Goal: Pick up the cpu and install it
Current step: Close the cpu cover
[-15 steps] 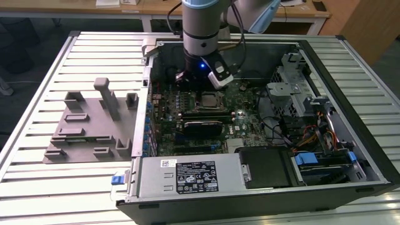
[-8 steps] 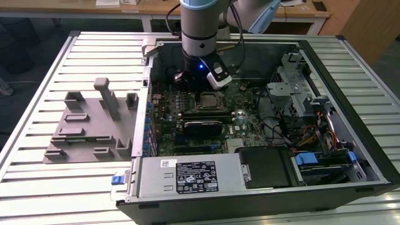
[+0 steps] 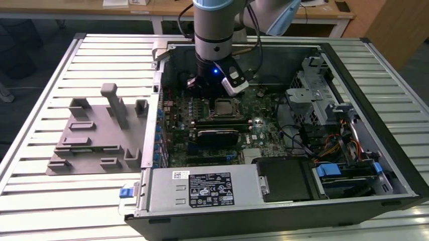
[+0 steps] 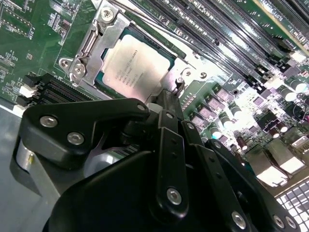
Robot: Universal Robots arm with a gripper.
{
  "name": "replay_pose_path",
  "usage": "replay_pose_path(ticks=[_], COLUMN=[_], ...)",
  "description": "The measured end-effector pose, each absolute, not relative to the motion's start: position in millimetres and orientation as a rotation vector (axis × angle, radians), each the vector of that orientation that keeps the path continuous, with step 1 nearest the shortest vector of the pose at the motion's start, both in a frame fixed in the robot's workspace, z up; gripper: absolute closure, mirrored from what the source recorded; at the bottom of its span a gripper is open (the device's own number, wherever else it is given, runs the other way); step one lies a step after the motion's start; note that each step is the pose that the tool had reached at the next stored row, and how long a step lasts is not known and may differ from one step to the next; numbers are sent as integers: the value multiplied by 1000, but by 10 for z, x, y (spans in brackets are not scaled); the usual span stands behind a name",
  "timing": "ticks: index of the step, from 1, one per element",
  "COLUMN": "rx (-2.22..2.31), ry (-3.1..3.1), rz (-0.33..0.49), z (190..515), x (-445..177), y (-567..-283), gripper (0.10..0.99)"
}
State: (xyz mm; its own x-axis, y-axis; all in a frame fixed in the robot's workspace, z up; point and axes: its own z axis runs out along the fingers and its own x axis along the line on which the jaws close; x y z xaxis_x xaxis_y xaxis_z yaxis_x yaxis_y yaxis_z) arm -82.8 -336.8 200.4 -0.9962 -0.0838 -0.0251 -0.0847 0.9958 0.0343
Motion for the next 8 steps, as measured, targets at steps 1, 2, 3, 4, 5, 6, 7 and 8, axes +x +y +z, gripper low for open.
replay_pose_path(ticks=[1, 2, 3, 4, 5, 6, 7, 8], rx=[-132, -132, -131, -131, -131, -131, -130, -129], ry=[3115, 3115, 3115, 3115, 3115, 3115, 3115, 3115], rz=[55, 55, 55, 55, 55, 55, 55, 55], z=[2011, 2019, 2023, 2024, 2024, 2025, 2025, 2025], x=[-828, -828, -828, -828, -827, -824, -819, -812], y=[-3368, -3369, -3368, -3368, -3368, -3370, -3373, -3376], gripper=[980, 980, 980, 980, 980, 980, 980, 980])
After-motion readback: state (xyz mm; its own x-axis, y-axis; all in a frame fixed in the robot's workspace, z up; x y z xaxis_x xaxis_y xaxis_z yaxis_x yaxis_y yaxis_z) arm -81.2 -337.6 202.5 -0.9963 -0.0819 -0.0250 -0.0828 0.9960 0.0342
